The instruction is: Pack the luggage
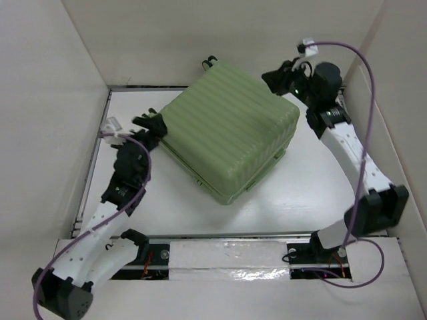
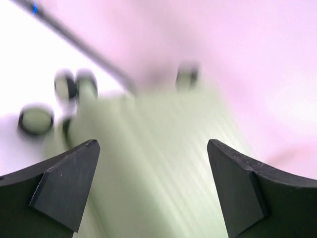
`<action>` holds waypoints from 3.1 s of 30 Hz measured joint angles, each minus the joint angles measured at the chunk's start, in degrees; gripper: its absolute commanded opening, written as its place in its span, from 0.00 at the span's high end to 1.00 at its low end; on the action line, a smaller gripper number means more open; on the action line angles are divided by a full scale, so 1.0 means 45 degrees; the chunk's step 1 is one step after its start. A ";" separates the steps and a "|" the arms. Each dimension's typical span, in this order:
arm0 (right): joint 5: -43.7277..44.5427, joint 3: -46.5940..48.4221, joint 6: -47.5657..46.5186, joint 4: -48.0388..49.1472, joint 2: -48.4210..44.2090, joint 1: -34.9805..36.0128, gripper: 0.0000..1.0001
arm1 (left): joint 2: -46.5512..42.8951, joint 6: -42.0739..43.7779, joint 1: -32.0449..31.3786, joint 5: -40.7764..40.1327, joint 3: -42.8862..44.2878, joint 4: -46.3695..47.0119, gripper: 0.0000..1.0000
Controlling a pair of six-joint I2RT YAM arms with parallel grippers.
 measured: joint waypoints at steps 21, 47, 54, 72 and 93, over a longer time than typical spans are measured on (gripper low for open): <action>0.0204 -1.1963 -0.0121 0.4002 -0.8403 0.2764 0.35 | 0.9413 -0.2963 0.7543 0.9146 0.4347 0.1010 0.01; 0.0665 -1.2381 -0.0554 0.3011 -0.9685 0.3123 0.14 | 1.1055 -0.5115 0.7936 1.0812 0.4906 0.3254 1.00; 0.0797 -1.2381 -0.0797 0.2696 -1.0006 0.3327 0.10 | 0.9874 -0.4367 0.8000 1.0987 0.6533 0.2035 1.00; 0.2501 -1.5169 0.0491 -0.1253 -1.4693 0.5659 0.52 | 0.9704 -0.3925 0.7985 1.0083 0.4760 0.1263 0.75; 0.5445 -1.7039 0.1409 0.4420 -0.8568 0.8587 0.42 | 0.4216 -0.2880 0.7363 0.8000 0.2055 0.2429 0.70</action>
